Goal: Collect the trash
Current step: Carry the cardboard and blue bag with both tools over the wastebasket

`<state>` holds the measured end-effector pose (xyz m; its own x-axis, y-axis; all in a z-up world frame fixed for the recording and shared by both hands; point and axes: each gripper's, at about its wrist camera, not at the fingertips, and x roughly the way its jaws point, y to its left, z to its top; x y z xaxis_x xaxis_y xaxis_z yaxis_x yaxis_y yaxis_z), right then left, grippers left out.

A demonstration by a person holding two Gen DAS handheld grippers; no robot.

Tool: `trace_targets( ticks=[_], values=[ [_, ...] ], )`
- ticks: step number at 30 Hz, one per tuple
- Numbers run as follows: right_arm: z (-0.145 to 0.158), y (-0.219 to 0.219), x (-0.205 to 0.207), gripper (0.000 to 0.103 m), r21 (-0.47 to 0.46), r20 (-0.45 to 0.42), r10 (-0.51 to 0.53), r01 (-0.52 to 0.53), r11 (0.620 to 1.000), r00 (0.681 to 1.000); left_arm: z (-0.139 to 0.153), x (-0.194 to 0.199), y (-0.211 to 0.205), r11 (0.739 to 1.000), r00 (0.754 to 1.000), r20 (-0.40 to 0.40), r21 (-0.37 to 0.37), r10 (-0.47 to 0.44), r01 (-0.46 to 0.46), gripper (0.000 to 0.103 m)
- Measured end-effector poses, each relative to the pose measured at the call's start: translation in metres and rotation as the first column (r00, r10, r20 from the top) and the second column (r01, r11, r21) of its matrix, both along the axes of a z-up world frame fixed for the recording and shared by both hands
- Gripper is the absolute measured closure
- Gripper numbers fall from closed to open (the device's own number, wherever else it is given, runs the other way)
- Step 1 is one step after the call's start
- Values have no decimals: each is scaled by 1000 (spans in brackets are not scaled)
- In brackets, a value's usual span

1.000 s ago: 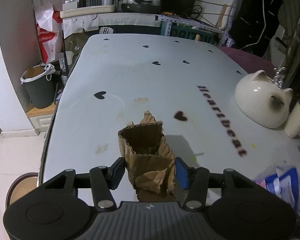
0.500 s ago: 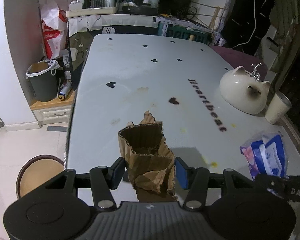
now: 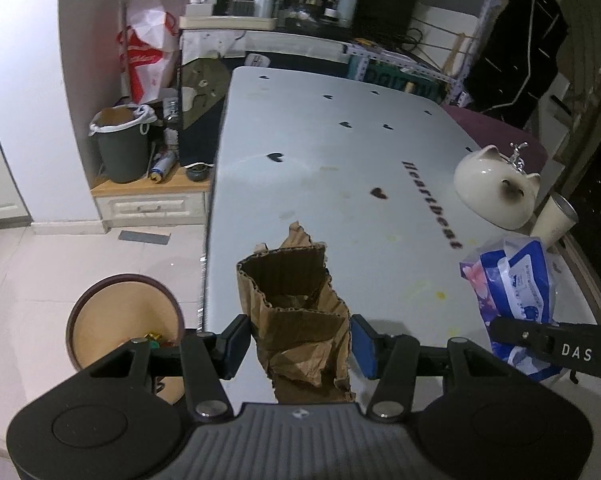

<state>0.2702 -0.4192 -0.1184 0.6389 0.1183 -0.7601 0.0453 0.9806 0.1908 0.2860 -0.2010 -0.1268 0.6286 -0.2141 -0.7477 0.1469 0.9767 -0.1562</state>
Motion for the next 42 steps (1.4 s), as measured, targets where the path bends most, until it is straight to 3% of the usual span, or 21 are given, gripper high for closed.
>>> trace_targets(
  ticks=[9,24,33,42],
  values=[
    [3,55,3,86,-16,-4,27,-27,999,1000,1,3,53,1000,1000,-2,-17,11,-11,49],
    [-8,169,42,86,-23,-35,9,-10,1000,999,-11,50,165,1000,999,-46,-19,-5,4,49],
    [-31,238,79,86,9,-76,71,-70,997,995,-32,76,236,998,993,-97,4,62,-62,49],
    [-73,293,133,86,38,-169,158,-153,987,973,-72,114,290,990,972,-189,2,142,-144,49]
  ],
)
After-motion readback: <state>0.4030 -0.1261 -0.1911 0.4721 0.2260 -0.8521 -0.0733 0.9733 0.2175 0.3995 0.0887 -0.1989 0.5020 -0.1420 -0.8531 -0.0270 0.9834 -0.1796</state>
